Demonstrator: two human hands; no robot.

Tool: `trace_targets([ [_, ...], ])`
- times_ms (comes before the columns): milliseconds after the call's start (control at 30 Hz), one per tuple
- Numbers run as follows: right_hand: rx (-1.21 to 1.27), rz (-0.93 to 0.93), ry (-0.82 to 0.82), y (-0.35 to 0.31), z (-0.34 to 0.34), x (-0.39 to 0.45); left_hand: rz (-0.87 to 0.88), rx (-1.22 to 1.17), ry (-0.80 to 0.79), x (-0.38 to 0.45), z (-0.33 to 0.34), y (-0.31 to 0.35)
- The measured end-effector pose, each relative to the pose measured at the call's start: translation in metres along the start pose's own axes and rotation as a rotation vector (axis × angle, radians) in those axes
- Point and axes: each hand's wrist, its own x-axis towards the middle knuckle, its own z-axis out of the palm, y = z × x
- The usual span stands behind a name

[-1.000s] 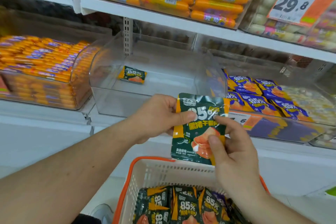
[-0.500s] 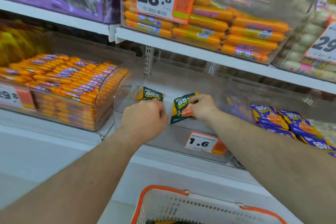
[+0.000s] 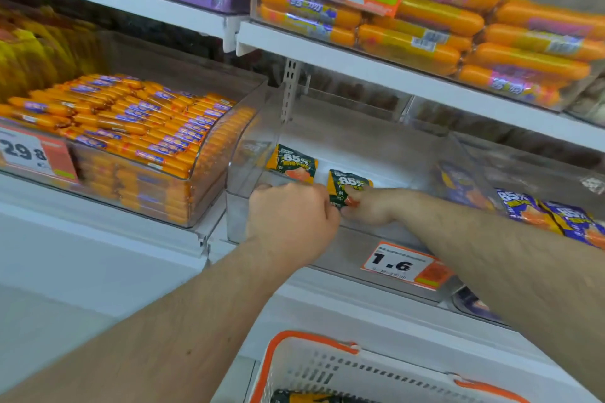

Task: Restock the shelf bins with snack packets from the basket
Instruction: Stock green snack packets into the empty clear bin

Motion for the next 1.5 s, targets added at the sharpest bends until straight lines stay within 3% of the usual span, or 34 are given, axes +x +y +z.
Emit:
trace_targets([
  [867, 0.034, -0.011, 0.096, 0.005, 0.006, 0.027, -0.008, -0.012, 0.011, 0.001, 0.0, 0.001],
  [1067, 0.178, -0.07, 0.151, 0.006, -0.01, 0.002, 0.047, -0.094, 0.058, 0.002, 0.001, 0.004],
  [1133, 0.275, -0.108, 0.262, 0.005, -0.02, -0.026, 0.139, -0.161, 0.172, -0.001, 0.001, 0.01],
  [1233, 0.531, -0.051, 0.707, 0.004, -0.011, -0.081, 0.251, -0.253, 0.283, -0.02, -0.009, 0.03],
  [1300, 0.635, -0.081, 1.133, 0.003, 0.019, -0.122, 0.295, -0.279, 0.107, -0.041, -0.015, 0.049],
  [1367, 0.669, -0.204, 1.405, 0.007, 0.06, -0.152, 0.388, -0.231, -0.067, -0.06, -0.006, 0.062],
  [1433, 0.713, -0.232, 1.435, 0.013, 0.111, -0.162, 0.47, -0.235, -0.221, -0.074, 0.008, 0.071],
  [1500, 0.766, -0.156, 1.331, 0.021, 0.164, -0.157, 0.535, -0.188, -0.42, -0.084, 0.026, 0.076],
])
